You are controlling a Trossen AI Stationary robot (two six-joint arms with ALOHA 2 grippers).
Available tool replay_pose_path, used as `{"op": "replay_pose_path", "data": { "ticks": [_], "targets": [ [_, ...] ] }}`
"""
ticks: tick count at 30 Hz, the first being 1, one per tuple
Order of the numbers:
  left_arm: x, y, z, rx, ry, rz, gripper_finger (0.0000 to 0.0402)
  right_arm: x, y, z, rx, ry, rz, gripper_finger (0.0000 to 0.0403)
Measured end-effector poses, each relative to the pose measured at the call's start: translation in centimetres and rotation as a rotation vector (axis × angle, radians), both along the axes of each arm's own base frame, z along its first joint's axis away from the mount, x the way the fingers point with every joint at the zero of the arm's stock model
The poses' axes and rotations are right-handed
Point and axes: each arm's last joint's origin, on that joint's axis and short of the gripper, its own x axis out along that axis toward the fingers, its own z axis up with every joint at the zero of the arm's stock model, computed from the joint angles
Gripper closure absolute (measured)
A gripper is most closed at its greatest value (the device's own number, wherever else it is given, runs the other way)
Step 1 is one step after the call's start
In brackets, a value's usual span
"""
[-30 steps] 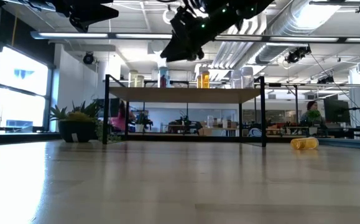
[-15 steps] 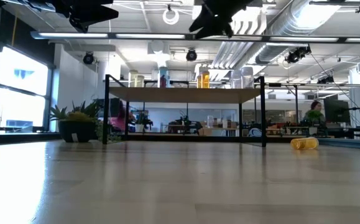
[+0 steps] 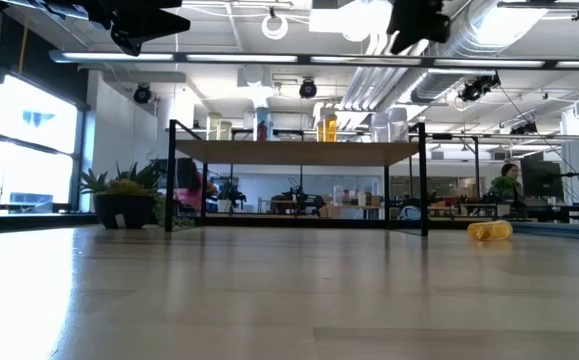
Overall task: Pick and place medicine bottles onto shelf by color
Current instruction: Adjust the white pill bottle on the shelf
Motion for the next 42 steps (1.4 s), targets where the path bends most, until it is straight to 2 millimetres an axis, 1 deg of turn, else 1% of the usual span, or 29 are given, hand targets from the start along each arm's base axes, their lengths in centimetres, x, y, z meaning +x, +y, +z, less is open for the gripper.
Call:
{"op": "replay_pose_path", "data": {
  "ticks": [2,7,15,19,24,28,32,35,37,39,42],
  "targets": [
    [0.0,0.0,0.0,0.0,0.0,0.0,0.0172,-0.3,1.6,-0.2,0.019,0.041,0.026,0.0236],
    [0.0,0.0,0.0,-0.003,0.004,0.0,0.0172,-1.1,5.2,-0.4,0.026,0.075,0.072,0.0236],
    [0.0,0.0,-0.2,-0.025,0.014,0.004,0.0172,-3.7,10.3,-1.0,-0.038,0.148,0.07,0.0236],
    [0.0,0.0,-0.2,-0.025,0.014,0.003,0.0172,-5.3,12.3,-1.1,-0.062,0.163,0.044,0.0236],
    [0.0,0.0,-0.2,-0.035,0.012,0.004,0.0172,-6.8,14.5,-1.2,-0.042,0.144,0.026,0.0236],
    [0.0,0.0,-0.2,-0.043,0.009,0.005,0.0172,-7.7,16.3,-1.5,-0.017,0.137,0.015,0.0236],
    [0.0,0.0,-0.2,-0.043,0.009,0.006,0.0172,-8.3,18.2,-2.4,-0.023,0.156,0.017,0.0236],
    [0.0,0.0,-0.2,-0.047,0.006,0.006,0.0172,-8.3,19.3,-3.1,-0.126,0.106,0.028,0.0236],
    [0.0,0.0,-0.1,-0.049,-0.005,0.006,0.0172,-8.0,19.4,-3.4,-0.213,0.052,0.023,0.0236],
    [0.0,0.0,0.0,-0.049,-0.009,0.006,0.0172,-7.5,19.2,-3.5,-0.297,-0.002,0.007,0.0236],
    [0.0,0.0,0.0,-0.054,-0.011,0.006,0.0172,-6.7,18.3,-3.3,-0.391,-0.043,-0.014,0.0236]
  ]
}}
